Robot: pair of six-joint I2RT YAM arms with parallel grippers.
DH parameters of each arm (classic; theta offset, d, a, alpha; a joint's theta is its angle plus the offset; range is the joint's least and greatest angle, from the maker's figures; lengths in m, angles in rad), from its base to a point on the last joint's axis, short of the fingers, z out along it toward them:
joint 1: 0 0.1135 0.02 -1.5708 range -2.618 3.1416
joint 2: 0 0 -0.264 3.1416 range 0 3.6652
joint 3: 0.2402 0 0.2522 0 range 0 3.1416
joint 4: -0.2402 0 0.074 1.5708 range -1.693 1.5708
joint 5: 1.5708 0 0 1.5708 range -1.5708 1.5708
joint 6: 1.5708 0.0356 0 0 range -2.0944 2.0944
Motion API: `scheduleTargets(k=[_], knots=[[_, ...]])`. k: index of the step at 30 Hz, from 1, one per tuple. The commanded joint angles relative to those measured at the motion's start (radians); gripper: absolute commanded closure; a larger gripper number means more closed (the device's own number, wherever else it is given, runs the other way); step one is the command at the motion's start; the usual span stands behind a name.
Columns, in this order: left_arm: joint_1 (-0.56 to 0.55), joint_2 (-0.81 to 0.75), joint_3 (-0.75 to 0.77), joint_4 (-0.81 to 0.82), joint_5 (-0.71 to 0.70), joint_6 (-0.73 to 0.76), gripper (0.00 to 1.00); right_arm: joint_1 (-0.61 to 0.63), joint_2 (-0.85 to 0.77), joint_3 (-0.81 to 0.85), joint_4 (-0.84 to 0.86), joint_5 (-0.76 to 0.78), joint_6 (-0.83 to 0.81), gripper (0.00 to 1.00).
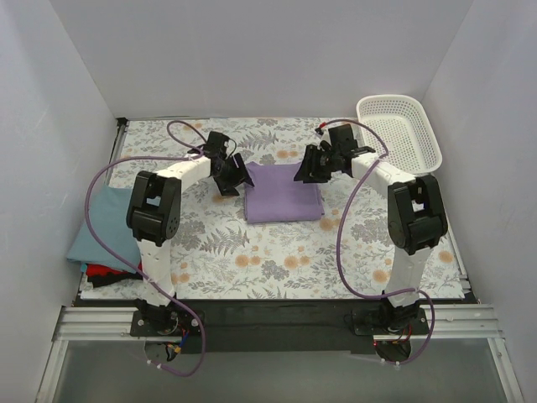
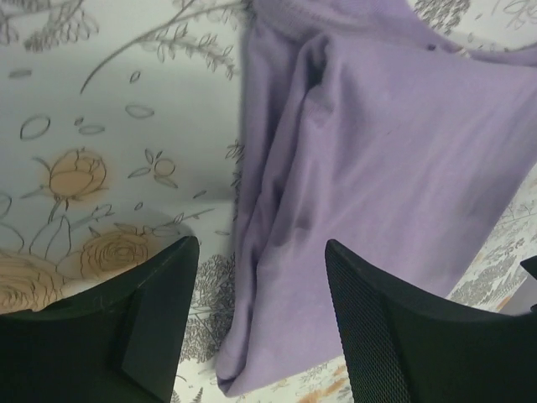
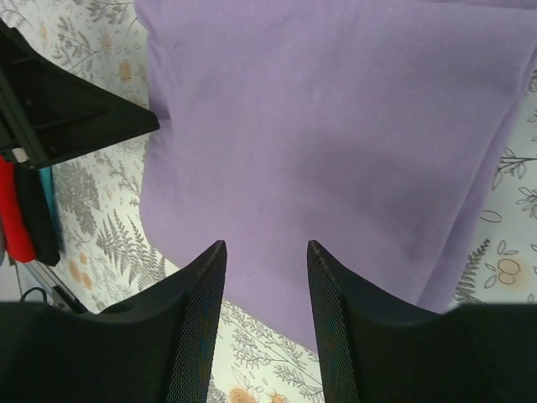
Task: Fold and stack the t-shirts
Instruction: Fold the tshirt
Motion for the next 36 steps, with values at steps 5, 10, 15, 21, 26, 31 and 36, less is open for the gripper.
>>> scheduleTargets(k=[5,10,15,21,26,31,36], knots=[[-0.001,0.043,0.085,-0.053,0.082,0.088,0.39,-0.005,-0.069,-0.025,-0.027,0.04,-0.055,0.5],[-0.016,0.08,0.093,-0.076,0.084,0.08,0.45,-0.005,-0.064,-0.019,-0.027,0.035,-0.052,0.5],[-0.048,0.117,0.11,-0.111,0.038,0.065,0.5,-0.005,-0.056,-0.012,-0.025,0.028,-0.047,0.5],[-0.091,0.138,0.141,-0.132,0.0,0.019,0.58,-0.004,-0.055,-0.013,-0.022,0.023,-0.044,0.5],[-0.108,0.151,0.202,-0.163,-0.037,-0.046,0.9,-0.005,-0.055,-0.015,-0.016,0.014,-0.035,0.5],[-0.105,0.132,0.26,-0.224,-0.15,-0.187,1.0,-0.004,-0.069,-0.021,-0.013,0.011,-0.034,0.5],[-0.061,0.105,0.315,-0.301,-0.243,-0.32,1.0,-0.005,-0.107,-0.045,-0.015,0.015,-0.04,0.5]])
